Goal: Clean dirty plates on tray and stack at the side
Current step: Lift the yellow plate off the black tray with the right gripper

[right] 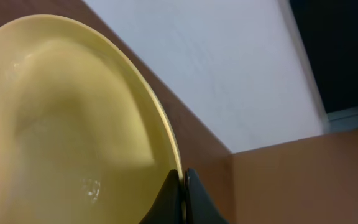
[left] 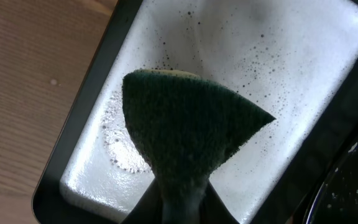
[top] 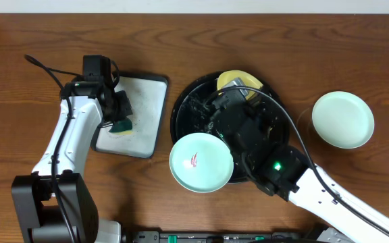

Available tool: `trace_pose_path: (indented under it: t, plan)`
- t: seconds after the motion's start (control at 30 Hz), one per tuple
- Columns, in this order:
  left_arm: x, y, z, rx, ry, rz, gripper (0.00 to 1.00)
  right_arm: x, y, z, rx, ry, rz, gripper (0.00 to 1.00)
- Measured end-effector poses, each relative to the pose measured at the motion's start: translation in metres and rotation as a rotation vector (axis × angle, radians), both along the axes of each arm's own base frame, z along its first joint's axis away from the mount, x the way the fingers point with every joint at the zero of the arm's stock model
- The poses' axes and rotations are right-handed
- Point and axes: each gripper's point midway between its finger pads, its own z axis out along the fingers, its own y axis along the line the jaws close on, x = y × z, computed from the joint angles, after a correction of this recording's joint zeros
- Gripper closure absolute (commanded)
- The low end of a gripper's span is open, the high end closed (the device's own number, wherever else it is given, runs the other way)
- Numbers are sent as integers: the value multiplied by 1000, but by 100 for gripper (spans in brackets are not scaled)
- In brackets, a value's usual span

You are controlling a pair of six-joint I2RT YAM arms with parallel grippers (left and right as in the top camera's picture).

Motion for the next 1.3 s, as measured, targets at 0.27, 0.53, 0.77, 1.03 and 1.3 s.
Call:
trace_pose_path:
  t: [0.27, 0.53, 0.77, 1.03, 1.3]
  plan:
    - [0, 0, 0, 0, 0, 0, 93, -2, -3, 12, -58, -44, -31, 99]
    - [0, 0, 0, 0, 0, 0, 93, -3, -5, 14, -68, -52, -44, 99]
    - [0, 0, 0, 0, 0, 0, 93, -2, -5, 16, -58, -63, -47, 99]
    - [0, 0, 0, 0, 0, 0, 93, -2, -5, 16, -59, -63, -47, 99]
    - [0, 0, 0, 0, 0, 0, 93, -2, -5, 16, -57, -64, -47, 99]
